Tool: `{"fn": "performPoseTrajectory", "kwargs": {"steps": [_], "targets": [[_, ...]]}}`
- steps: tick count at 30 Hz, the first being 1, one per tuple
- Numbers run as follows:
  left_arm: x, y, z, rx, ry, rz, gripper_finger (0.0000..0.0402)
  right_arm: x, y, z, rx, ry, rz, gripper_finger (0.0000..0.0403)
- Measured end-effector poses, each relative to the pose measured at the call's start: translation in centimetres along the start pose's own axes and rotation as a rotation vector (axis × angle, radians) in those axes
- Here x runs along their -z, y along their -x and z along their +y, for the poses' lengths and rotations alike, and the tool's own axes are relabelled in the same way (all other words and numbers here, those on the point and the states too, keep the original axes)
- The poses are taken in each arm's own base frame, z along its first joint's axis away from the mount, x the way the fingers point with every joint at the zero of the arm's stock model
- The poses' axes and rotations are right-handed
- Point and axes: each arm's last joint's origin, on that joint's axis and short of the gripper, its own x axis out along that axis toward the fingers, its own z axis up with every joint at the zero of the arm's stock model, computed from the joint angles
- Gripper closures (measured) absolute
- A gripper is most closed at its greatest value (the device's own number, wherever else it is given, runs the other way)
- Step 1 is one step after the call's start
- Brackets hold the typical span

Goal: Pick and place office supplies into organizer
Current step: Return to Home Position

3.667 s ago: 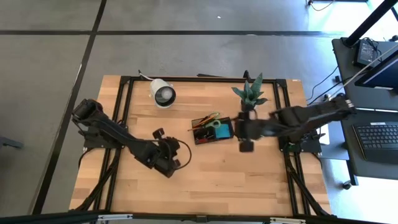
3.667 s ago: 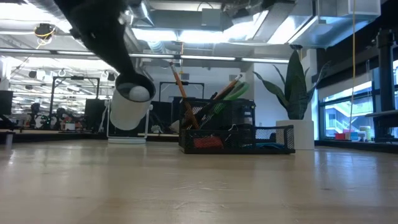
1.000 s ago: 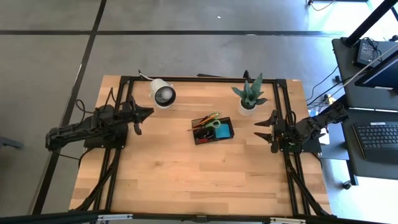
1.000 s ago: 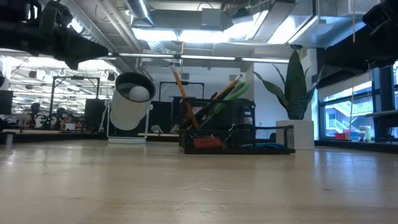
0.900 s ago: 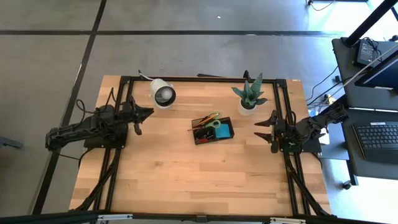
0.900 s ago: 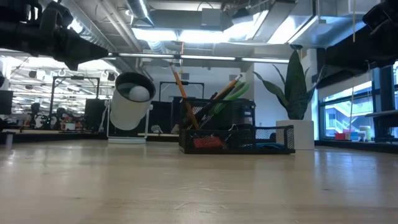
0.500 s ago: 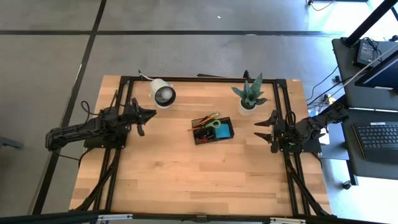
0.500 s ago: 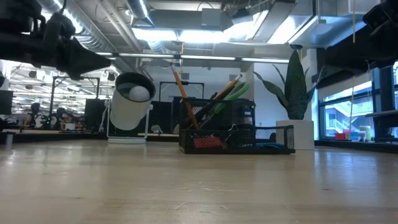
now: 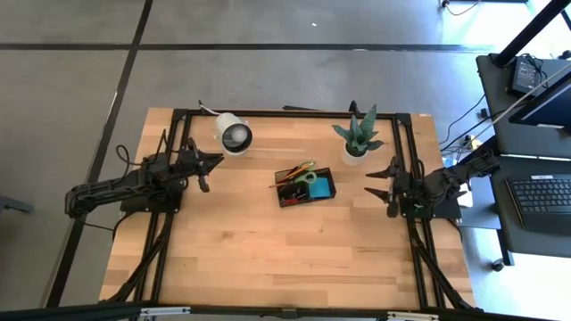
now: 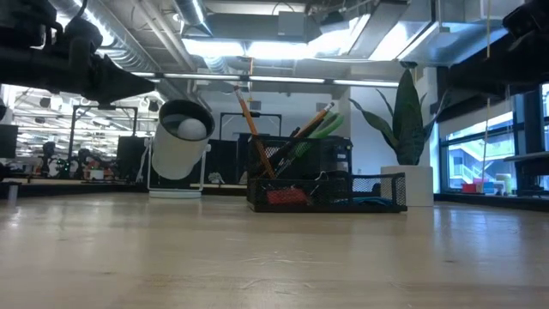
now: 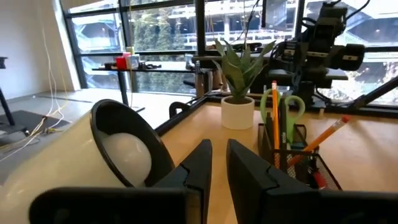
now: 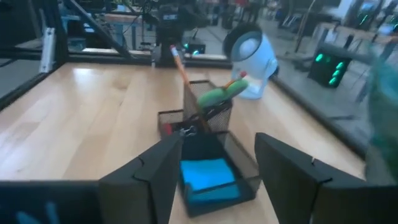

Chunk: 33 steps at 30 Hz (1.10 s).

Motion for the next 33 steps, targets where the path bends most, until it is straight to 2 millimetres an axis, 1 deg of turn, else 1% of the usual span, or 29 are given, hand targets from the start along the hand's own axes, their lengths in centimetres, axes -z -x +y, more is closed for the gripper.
{"fn": "performPoseTrajectory", "kwargs": {"steps": [3, 6, 9, 12, 15, 17, 20, 25, 31, 33], "targets": [[0.0, 0.0, 0.0, 0.004, 0.016, 0.0, 0.0359, -0.4, 0.0, -0.1, 0.031, 0.046, -0.037, 0.0196], [0.0, 0.0, 0.0, 0.008, 0.016, 0.0, 0.0359, -0.9, 0.0, -0.1, 0.024, 0.101, -0.076, 0.0196], [0.0, 0.0, 0.0, 0.008, 0.016, 0.0, 0.0359, -1.4, 0.1, 0.1, -0.023, 0.12, -0.126, 0.0196], [0.0, 0.0, 0.0, 0.008, 0.016, 0.0, 0.0359, -1.9, 0.0, 0.3, -0.068, 0.114, -0.212, 0.0196], [0.0, 0.0, 0.0, 0.008, 0.016, 0.001, 0.0359, -1.6, -0.6, 0.4, -0.018, 0.148, -0.315, 0.0196], [0.0, 0.0, 0.0, 0.008, 0.016, 0.001, 0.0359, -1.1, -1.0, 0.2, 0.033, 0.148, -0.351, 0.0196], [0.0, 0.0, 0.0, 0.008, 0.016, 0.001, 0.0359, -0.1, -1.6, -0.2, 0.098, 0.147, -0.31, 0.0196], [0.0, 0.0, 0.0, 0.008, 0.016, 0.001, 0.0359, 0.1, -2.1, -1.2, 0.13, 0.148, -0.295, 0.0196], [0.0, 0.0, 0.0, 0.009, 0.016, 0.001, 0.0359, 0.1, -2.2, -3.2, 0.341, 0.212, -0.262, 0.0196], [0.0, 0.0, 0.0, 0.009, 0.016, 0.001, 0.0359, 0.2, -2.2, -3.8, 0.386, 0.205, -0.255, 0.0196]]}}
